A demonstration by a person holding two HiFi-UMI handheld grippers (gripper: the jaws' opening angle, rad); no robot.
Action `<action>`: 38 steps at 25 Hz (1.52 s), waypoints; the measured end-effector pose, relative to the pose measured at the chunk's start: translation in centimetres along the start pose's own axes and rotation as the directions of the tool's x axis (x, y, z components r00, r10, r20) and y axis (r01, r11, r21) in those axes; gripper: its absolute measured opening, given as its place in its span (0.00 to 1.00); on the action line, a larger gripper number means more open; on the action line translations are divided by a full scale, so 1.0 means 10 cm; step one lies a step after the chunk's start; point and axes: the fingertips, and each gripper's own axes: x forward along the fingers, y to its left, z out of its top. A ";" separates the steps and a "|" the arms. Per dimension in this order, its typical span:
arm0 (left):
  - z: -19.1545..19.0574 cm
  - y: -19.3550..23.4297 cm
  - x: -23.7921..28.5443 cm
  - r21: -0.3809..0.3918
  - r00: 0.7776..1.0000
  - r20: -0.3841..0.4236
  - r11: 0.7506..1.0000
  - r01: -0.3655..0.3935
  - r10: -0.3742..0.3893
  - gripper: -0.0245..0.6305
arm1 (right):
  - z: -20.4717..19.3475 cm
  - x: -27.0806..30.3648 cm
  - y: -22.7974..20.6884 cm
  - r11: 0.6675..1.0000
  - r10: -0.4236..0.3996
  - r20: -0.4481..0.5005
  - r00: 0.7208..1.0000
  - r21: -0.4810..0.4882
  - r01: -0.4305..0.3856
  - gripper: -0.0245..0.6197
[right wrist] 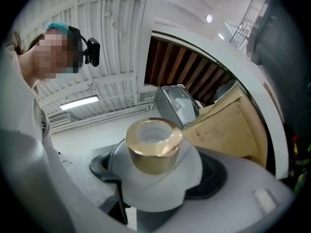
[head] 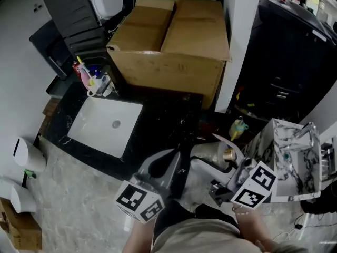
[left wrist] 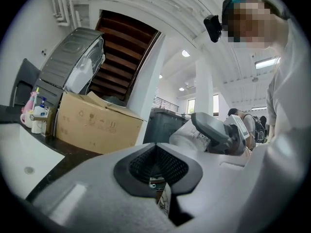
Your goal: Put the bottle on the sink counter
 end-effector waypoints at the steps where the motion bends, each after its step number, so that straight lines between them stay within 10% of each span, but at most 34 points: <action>1: 0.01 0.09 0.06 -0.003 1.000 -0.007 1.000 0.012 -0.012 0.05 | 0.01 0.07 -0.06 1.000 -0.015 0.001 1.000 -0.001 0.015 0.57; 17: -0.17 1.51 0.80 -0.118 0.985 -0.101 0.985 0.126 -0.138 0.05 | -0.32 1.35 -1.11 0.983 -0.182 -0.065 0.981 0.002 0.183 0.57; 38: -0.52 2.36 1.42 -0.240 0.960 -0.139 0.948 0.207 -0.244 0.05 | -0.61 1.94 -2.12 0.922 -0.386 -0.142 0.912 -0.076 0.379 0.57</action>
